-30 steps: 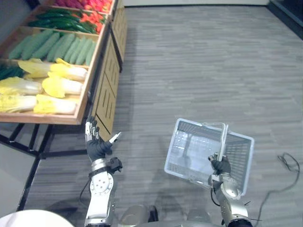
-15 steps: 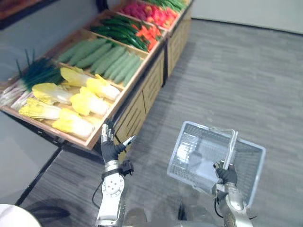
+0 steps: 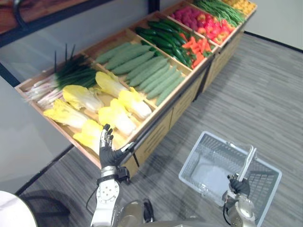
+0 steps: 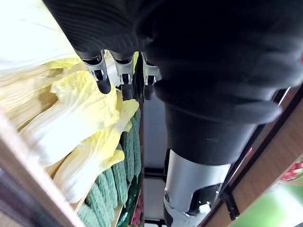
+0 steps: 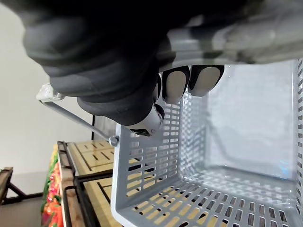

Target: Pick vegetable in the basket

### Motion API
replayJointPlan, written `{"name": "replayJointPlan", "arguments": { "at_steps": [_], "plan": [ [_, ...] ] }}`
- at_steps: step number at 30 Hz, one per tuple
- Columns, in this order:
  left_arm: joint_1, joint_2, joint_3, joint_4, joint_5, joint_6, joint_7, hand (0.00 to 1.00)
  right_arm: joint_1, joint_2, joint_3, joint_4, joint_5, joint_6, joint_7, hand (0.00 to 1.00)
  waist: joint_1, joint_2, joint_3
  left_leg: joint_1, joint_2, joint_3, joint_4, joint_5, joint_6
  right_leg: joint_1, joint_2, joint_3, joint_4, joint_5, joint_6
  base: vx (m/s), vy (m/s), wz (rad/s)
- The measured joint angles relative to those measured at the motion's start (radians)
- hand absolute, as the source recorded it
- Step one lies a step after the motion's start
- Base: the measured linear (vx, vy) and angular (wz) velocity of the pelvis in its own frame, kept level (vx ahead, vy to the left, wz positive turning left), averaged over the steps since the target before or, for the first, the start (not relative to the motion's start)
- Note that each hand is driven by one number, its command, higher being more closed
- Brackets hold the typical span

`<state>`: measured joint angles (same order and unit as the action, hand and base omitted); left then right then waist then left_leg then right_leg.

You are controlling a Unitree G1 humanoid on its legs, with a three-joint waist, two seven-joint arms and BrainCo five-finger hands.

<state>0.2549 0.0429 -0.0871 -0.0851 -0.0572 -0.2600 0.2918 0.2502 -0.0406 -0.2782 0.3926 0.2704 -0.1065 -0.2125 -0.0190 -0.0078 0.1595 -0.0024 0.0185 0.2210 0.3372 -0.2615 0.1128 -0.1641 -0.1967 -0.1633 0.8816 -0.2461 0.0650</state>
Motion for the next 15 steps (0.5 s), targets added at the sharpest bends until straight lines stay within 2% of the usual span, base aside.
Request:
{"name": "replayJointPlan", "arguments": {
  "at_steps": [1, 2, 3, 4, 5, 6, 7, 10, 11, 15],
  "plan": [
    [-0.006, -0.003, -0.008, 0.0, 0.0, 0.0, 0.0, 0.0, 0.015, 0.001, -0.001, -0.012, 0.0, 0.0, 0.0, 1.0, -0.001, 0.002, 0.0, 0.024, 0.005, -0.034, -0.008, -0.007, -0.012, -0.028, 0.032, 0.038, -0.066, -0.015, -0.02, 0.38, -0.113, 0.95],
    [-0.015, -0.002, -0.02, 0.0, 0.0, 0.0, 0.0, 0.0, 0.035, 0.005, -0.003, -0.032, 0.0, -0.001, -0.001, 1.0, -0.004, 0.003, -0.001, 0.033, 0.014, -0.073, -0.006, -0.012, -0.021, -0.044, 0.073, 0.099, -0.143, -0.024, -0.013, 0.36, -0.184, 1.37],
    [-0.027, -0.002, -0.031, 0.0, 0.0, -0.001, 0.001, 0.0, 0.057, 0.011, -0.007, -0.052, 0.003, -0.002, -0.001, 1.0, -0.02, -0.005, -0.006, 0.03, 0.018, -0.127, 0.011, -0.017, -0.031, -0.052, 0.125, 0.203, -0.262, -0.022, -0.007, 0.34, -0.227, 1.85],
    [-0.039, -0.004, -0.039, 0.0, 0.001, -0.002, 0.003, 0.0, 0.086, 0.022, -0.027, -0.074, 0.003, -0.009, -0.001, 1.0, -0.029, -0.023, -0.013, 0.026, 0.017, -0.144, 0.036, -0.04, -0.071, -0.046, 0.151, 0.299, -0.386, 0.012, 0.007, 0.41, -0.282, 1.77],
    [-0.042, -0.002, -0.039, -0.003, 0.001, -0.003, 0.004, 0.0, 0.103, 0.028, -0.036, -0.081, 0.004, -0.012, -0.003, 1.0, -0.029, -0.041, -0.02, 0.024, 0.012, -0.142, 0.049, -0.06, -0.101, -0.043, 0.144, 0.324, -0.447, 0.096, 0.006, 0.39, -0.296, 1.51],
    [-0.047, -0.012, -0.039, 0.016, 0.005, -0.004, 0.005, 0.0, 0.116, 0.025, -0.046, -0.069, 0.008, -0.016, -0.003, 1.0, -0.022, -0.037, -0.017, 0.015, 0.033, -0.158, 0.093, -0.094, -0.13, -0.029, 0.151, 0.318, -0.447, 0.089, 0.046, 0.37, -0.287, 0.85],
    [-0.031, -0.029, -0.038, 0.015, 0.013, 0.0, 0.015, 0.0, 0.113, 0.02, -0.045, -0.064, 0.016, -0.017, -0.002, 1.0, -0.007, -0.02, -0.025, 0.013, 0.072, -0.157, 0.1, -0.087, -0.144, -0.013, 0.167, 0.284, -0.46, 0.094, 0.038, 0.28, -0.251, 0.67],
    [-0.032, -0.049, -0.044, 0.014, 0.032, 0.0, 0.015, 0.0, 0.111, 0.011, -0.052, -0.067, 0.037, -0.025, -0.003, 1.0, 0.005, 0.005, -0.034, 0.022, 0.112, -0.141, 0.053, -0.071, -0.169, 0.006, 0.19, 0.233, -0.488, 0.097, 0.018, 0.17, -0.182, 0.4],
    [-0.031, -0.062, -0.039, 0.012, 0.032, 0.0, 0.017, 0.0, 0.113, 0.013, -0.066, -0.067, 0.049, -0.025, 0.0, 1.0, 0.008, 0.009, -0.034, 0.038, 0.125, -0.133, 0.013, -0.061, -0.184, 0.013, 0.198, 0.223, -0.507, 0.101, 0.012, 0.08, -0.118, 0.11],
    [-0.03, -0.069, -0.037, 0.012, 0.097, 0.014, 0.017, 0.0, 0.132, 0.017, -0.061, -0.067, 0.071, -0.026, 0.016, 1.0, 0.009, 0.008, -0.032, 0.066, 0.14, -0.118, -0.025, -0.056, -0.188, 0.065, 0.209, 0.216, -0.571, 0.111, -0.004, -0.01, -0.051, 0.0]
  ]
}}
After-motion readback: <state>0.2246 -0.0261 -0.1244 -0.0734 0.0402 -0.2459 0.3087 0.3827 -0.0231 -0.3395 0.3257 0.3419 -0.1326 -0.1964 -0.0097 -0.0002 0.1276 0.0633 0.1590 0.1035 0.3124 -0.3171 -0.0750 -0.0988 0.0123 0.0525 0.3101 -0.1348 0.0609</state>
